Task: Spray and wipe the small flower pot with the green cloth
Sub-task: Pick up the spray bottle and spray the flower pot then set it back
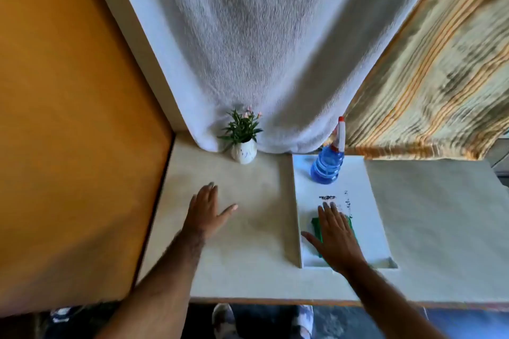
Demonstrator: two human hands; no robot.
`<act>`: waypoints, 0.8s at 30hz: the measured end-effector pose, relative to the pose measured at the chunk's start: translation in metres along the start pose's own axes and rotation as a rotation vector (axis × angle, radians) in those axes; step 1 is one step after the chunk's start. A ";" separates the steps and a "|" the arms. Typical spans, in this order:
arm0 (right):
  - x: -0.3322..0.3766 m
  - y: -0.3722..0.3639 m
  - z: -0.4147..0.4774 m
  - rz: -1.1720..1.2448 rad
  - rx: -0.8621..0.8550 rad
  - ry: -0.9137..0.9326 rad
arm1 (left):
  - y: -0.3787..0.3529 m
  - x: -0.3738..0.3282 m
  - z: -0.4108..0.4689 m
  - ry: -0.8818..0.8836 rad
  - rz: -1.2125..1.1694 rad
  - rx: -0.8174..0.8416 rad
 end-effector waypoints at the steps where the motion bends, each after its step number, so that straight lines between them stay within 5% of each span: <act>1: -0.004 -0.007 -0.002 0.014 0.013 -0.034 | -0.012 0.002 0.000 0.007 0.016 0.017; 12: -0.009 -0.033 0.005 0.059 -0.133 -0.022 | -0.065 0.018 -0.004 0.008 0.132 0.004; 19: -0.051 0.081 0.086 0.845 -0.545 -0.214 | -0.075 0.028 0.005 0.020 0.125 0.018; 24: -0.057 0.138 0.144 1.002 -0.606 -0.039 | -0.076 0.029 0.006 0.027 0.111 0.012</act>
Point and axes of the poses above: each hand's wrist, its own z-axis towards the middle knuckle, its own y-axis out of the back of the hand, x = y × z, the point moved 8 cm from there along z, towards the middle knuckle, and after that the axes turned 3 degrees about x, right-handed, at the moved point
